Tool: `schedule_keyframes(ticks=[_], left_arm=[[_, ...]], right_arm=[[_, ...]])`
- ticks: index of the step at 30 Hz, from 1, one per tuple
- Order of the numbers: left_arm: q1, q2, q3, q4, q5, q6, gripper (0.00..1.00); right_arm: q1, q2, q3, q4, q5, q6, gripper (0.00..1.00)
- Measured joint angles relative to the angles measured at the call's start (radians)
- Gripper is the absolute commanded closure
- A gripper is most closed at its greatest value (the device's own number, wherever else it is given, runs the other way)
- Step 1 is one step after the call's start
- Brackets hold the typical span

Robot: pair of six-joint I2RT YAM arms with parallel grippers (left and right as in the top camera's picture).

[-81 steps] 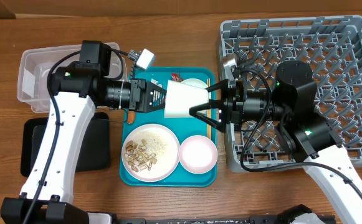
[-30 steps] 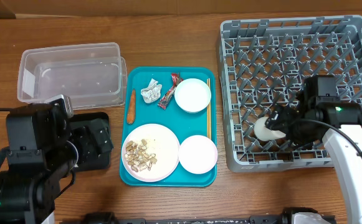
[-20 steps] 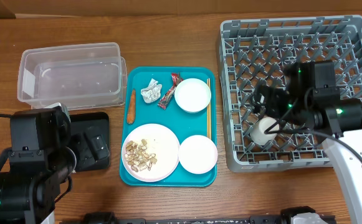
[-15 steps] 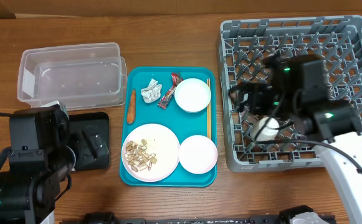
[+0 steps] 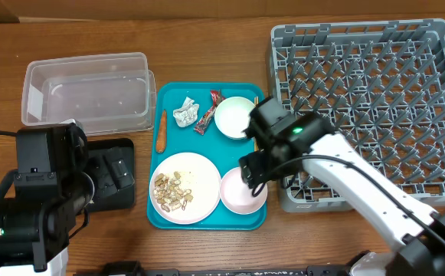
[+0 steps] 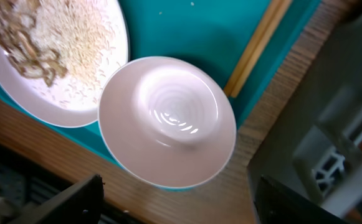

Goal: Sort waste into correct bins and load items into the dishwasher
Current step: 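Grasp the pink-white bowl on the tray with the right gripper, then carry the pink-white bowl to the rack's back corner and release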

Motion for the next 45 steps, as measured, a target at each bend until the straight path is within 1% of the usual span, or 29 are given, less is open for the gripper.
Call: schedule_keyframes(ticks=[3,7,10,13,14,16,19,22,23,24,26,30,33,35,36,40,45], left_arm=[[0.0,0.007,0.0,0.0,0.0,0.0,0.0],[0.0,0.021,0.0,0.0,0.0,0.0,0.0],[0.0,0.028,0.0,0.0,0.0,0.0,0.0],[0.0,0.034,0.0,0.0,0.0,0.0,0.0],[0.0,0.038,0.0,0.0,0.0,0.0,0.0],[0.0,0.046,0.0,0.0,0.0,0.0,0.0],[0.0,0.055,0.0,0.0,0.0,0.0,0.0],[0.0,0.062,0.0,0.0,0.0,0.0,0.0],[0.0,0.066,0.0,0.0,0.0,0.0,0.0],[0.0,0.069,0.0,0.0,0.0,0.0,0.0],[0.0,0.077,0.0,0.0,0.0,0.0,0.0],[0.0,0.088,0.0,0.0,0.0,0.0,0.0],[0.0,0.098,0.0,0.0,0.0,0.0,0.0],[0.0,0.105,0.0,0.0,0.0,0.0,0.0],[0.0,0.108,0.0,0.0,0.0,0.0,0.0],[0.0,0.121,0.0,0.0,0.0,0.0,0.0],[0.0,0.141,0.0,0.0,0.0,0.0,0.0]], right_arm=[[0.044,0.047,-0.001,0.057,0.063,-0.045,0.2],[0.057,0.111,-0.006,0.122,0.115,-0.119,0.21],[0.057,0.167,-0.01,0.145,0.168,-0.156,0.27],[0.057,0.205,-0.016,0.17,0.201,-0.177,0.3],[0.057,0.21,-0.018,0.179,0.208,-0.183,0.32],[0.057,0.211,-0.018,0.201,0.218,-0.191,0.33],[0.057,0.211,-0.019,0.223,0.226,-0.201,0.41],[0.056,0.211,-0.032,0.249,0.221,-0.209,0.45],[0.056,0.211,-0.038,0.249,0.212,-0.218,0.47],[0.056,0.211,-0.047,0.25,0.196,-0.23,0.56],[0.056,0.211,-0.066,0.246,0.167,-0.249,0.66],[0.056,0.211,-0.076,0.245,0.159,-0.27,0.77],[0.056,0.211,-0.076,0.237,0.159,-0.28,0.89],[0.055,0.211,-0.075,0.207,0.159,-0.282,0.92],[0.055,0.211,-0.073,0.19,0.159,-0.283,0.96],[0.055,0.211,-0.029,0.116,0.159,-0.283,0.96],[0.054,0.211,0.09,0.065,0.166,-0.267,0.96]])
